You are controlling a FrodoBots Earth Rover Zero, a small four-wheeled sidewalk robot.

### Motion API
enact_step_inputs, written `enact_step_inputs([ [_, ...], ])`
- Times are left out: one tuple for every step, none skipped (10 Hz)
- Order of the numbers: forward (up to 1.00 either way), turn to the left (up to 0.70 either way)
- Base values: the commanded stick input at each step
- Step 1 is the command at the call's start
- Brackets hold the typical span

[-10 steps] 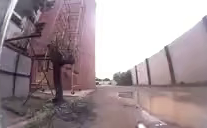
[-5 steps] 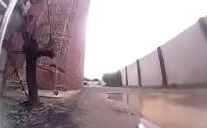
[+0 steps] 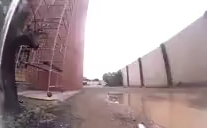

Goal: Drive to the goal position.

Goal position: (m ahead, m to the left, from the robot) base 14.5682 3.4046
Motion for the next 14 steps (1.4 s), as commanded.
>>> enact_step_inputs([
  [1.0, 0.0],
  [1.0, 0.0],
  [1.0, 0.0],
  [1.0, 0.0],
  [1.0, 0.0],
  [1.0, 0.0],
  [1.0, 0.0],
  [1.0, 0.0],
  [1.0, 0.0],
  [1.0, 0.0],
  [1.0, 0.0],
  [1.0, 0.0],
  [1.0, 0.0],
  [1.0, 0.0],
])
